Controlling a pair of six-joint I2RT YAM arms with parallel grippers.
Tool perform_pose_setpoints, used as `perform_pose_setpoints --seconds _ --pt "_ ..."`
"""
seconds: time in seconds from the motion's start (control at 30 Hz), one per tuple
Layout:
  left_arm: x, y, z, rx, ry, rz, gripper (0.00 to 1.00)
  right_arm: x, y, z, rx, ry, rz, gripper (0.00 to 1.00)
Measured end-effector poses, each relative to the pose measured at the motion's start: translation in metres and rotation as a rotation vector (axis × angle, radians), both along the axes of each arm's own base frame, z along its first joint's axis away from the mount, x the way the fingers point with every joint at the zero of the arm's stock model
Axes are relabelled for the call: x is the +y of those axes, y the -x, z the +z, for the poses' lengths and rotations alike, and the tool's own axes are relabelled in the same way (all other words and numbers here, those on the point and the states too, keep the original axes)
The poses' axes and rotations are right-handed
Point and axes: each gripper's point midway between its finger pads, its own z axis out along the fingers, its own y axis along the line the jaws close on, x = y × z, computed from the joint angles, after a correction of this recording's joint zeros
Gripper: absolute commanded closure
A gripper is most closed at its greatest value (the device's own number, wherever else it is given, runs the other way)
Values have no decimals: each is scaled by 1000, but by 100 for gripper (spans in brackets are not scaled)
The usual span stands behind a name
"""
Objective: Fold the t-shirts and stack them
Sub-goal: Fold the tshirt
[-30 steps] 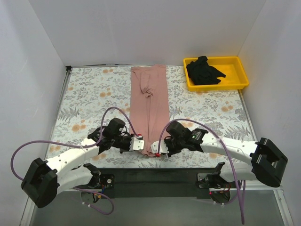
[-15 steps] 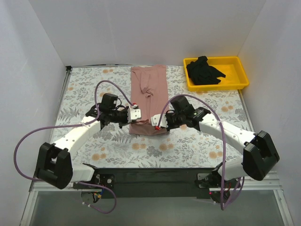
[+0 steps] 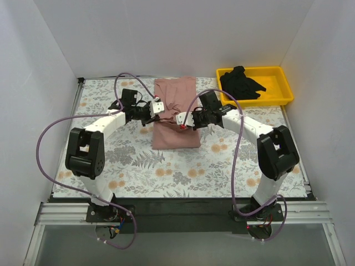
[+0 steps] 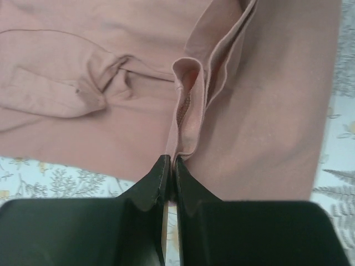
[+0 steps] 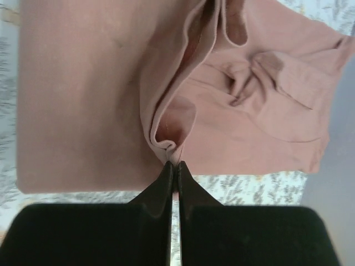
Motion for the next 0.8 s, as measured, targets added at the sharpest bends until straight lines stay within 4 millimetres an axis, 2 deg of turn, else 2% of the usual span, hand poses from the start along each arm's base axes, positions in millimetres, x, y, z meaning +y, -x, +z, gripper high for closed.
perform_pose_setpoints --seconds 0.2,0.33,0.5,0.67,0.73,0.77,0.8 --pt "-4 -44 -3 -38 11 8 100 7 -51 5 -59 -20 -5 99" --pt "-5 -66 -16 -43 4 13 100 8 -77 -5 -73 -14 -10 99" --pt "-2 -78 -41 -21 -13 29 100 5 -88 -27 -53 9 -12 99" --pt "2 -88 -56 -16 -25 56 100 5 -97 -43 -48 27 -20 99" --pt "4 -91 -61 -13 -33 70 100 7 -102 -43 -56 27 -26 85" --pt "5 -93 -61 -12 -37 78 91 7 -105 -43 -62 27 -32 76" --pt "5 -95 -61 -14 -39 86 80 8 -108 -41 -67 26 -38 61"
